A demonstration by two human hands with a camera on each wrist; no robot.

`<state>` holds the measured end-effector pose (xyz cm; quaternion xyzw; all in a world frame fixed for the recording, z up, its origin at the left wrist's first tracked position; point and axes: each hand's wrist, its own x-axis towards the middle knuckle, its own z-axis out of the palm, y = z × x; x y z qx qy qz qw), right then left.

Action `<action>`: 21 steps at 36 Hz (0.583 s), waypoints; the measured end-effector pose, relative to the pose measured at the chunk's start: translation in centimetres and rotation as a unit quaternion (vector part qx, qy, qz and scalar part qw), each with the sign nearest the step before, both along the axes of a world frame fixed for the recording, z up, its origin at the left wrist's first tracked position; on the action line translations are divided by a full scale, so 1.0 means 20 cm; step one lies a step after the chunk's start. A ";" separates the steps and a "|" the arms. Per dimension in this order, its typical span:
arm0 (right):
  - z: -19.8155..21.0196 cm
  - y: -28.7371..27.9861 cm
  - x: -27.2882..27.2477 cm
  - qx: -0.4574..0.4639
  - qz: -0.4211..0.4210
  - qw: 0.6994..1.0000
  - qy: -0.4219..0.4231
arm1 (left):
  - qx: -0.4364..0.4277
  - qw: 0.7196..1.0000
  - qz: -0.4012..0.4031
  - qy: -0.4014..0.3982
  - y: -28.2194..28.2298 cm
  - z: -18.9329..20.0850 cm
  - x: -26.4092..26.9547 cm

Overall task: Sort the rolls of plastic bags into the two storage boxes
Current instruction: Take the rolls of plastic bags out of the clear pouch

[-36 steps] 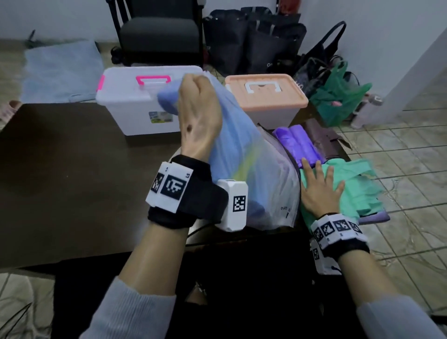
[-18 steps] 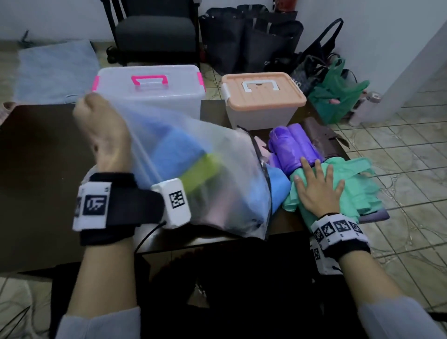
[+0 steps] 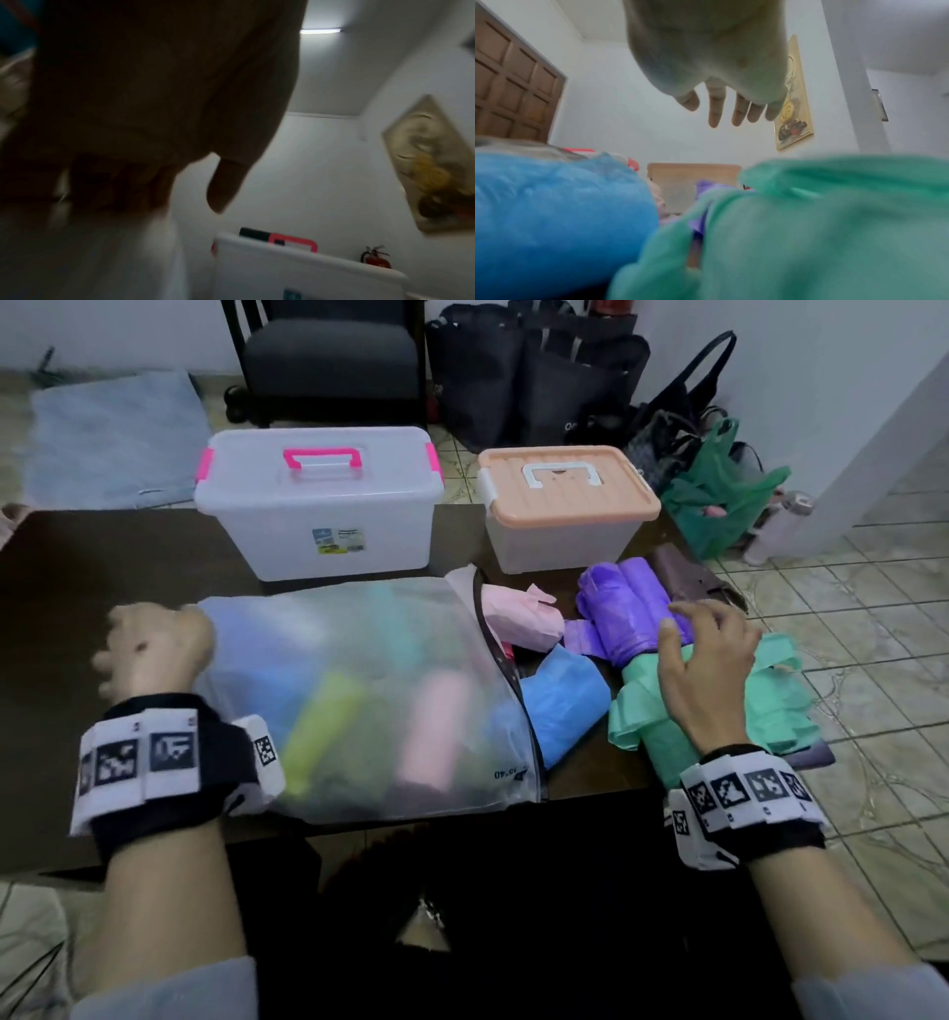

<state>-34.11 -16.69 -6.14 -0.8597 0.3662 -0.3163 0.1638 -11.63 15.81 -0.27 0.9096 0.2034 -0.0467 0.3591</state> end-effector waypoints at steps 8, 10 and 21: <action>0.08 0.16 0.08 0.447 0.009 0.888 0.105 | 0.008 0.959 -0.251 -0.132 -0.43 0.27 -0.16; 0.08 0.21 0.08 0.543 0.004 0.824 0.162 | -0.006 0.942 -0.319 -0.106 -0.60 0.25 -0.19; -0.14 0.27 0.20 0.571 -0.046 0.808 0.136 | 0.068 0.905 -0.418 0.021 -0.90 -0.16 -0.27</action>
